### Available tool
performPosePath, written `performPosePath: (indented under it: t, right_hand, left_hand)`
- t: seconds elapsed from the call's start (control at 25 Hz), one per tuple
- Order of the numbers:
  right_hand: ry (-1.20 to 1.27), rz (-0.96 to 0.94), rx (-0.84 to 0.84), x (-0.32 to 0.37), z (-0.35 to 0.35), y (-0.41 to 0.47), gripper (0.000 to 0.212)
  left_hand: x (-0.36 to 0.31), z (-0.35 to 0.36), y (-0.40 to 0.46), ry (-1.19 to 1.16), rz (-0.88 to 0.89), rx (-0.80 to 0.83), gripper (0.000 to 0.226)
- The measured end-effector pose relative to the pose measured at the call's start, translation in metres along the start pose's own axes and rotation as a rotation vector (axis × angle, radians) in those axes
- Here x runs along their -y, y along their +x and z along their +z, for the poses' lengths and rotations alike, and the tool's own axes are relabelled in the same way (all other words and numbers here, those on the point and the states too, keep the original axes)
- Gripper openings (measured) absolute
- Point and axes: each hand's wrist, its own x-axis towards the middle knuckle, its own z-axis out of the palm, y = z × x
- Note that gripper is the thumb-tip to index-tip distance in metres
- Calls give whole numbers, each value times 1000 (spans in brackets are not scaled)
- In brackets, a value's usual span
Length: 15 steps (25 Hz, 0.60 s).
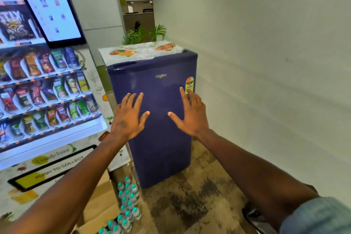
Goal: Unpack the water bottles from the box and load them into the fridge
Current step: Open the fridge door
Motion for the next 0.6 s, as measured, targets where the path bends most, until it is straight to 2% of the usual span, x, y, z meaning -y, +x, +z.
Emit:
performPosePath:
  t: [0.28, 0.6]
  right_hand:
    - [19, -9, -50, 6, -8, 55, 95]
    - [48, -46, -106, 62, 19, 123, 96]
  left_hand:
    - [20, -18, 63, 14, 15, -73, 73]
    - [86, -27, 112, 77, 3, -11, 74]
